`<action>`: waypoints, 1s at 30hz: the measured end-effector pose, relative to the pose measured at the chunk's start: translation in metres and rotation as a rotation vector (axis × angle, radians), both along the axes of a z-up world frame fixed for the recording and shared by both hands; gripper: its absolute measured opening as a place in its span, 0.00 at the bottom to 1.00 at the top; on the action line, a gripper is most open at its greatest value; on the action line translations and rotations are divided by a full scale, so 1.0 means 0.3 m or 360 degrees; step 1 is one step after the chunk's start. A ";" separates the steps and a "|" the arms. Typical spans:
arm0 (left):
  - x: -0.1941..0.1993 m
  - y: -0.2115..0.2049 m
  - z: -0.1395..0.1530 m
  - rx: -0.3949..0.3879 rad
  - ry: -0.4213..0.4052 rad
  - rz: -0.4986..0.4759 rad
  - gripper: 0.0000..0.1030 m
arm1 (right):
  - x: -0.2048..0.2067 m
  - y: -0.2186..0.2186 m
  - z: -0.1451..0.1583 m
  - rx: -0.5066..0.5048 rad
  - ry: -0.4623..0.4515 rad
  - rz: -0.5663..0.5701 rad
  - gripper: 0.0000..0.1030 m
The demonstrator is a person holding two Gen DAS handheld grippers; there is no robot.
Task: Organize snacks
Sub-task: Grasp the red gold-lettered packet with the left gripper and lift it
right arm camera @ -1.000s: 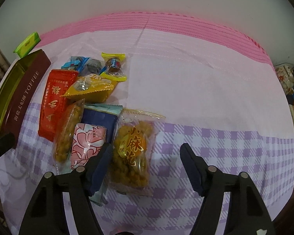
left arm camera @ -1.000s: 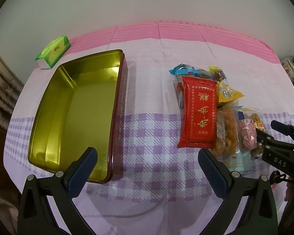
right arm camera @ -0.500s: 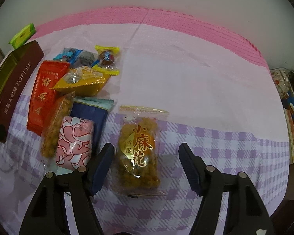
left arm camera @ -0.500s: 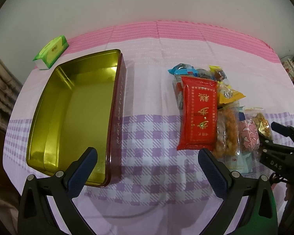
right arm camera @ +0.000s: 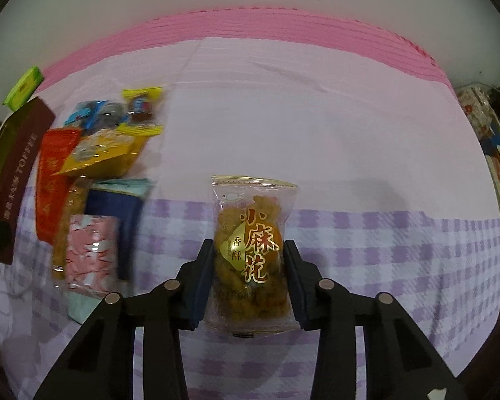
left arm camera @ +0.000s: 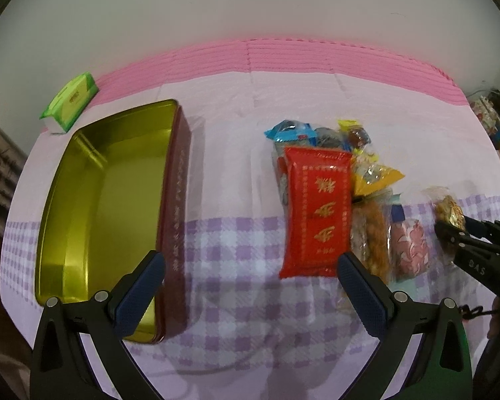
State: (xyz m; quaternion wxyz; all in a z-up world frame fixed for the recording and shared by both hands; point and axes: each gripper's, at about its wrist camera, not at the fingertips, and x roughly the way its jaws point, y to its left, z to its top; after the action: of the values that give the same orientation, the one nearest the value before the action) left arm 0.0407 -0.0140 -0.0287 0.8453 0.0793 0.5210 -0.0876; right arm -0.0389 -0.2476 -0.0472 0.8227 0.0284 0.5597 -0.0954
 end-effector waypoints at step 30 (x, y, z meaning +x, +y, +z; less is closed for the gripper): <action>0.180 -0.149 -0.121 0.0000 0.0125 -0.0042 0.77 | -0.020 -0.012 0.009 0.0009 -0.0036 -0.0011 0.40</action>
State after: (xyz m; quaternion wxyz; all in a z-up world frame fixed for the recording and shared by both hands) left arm 0.0949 -0.0586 -0.0650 0.8231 0.0828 0.5526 -0.1018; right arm -0.0450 -0.2512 -0.0446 0.8285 0.0336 0.5506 -0.0964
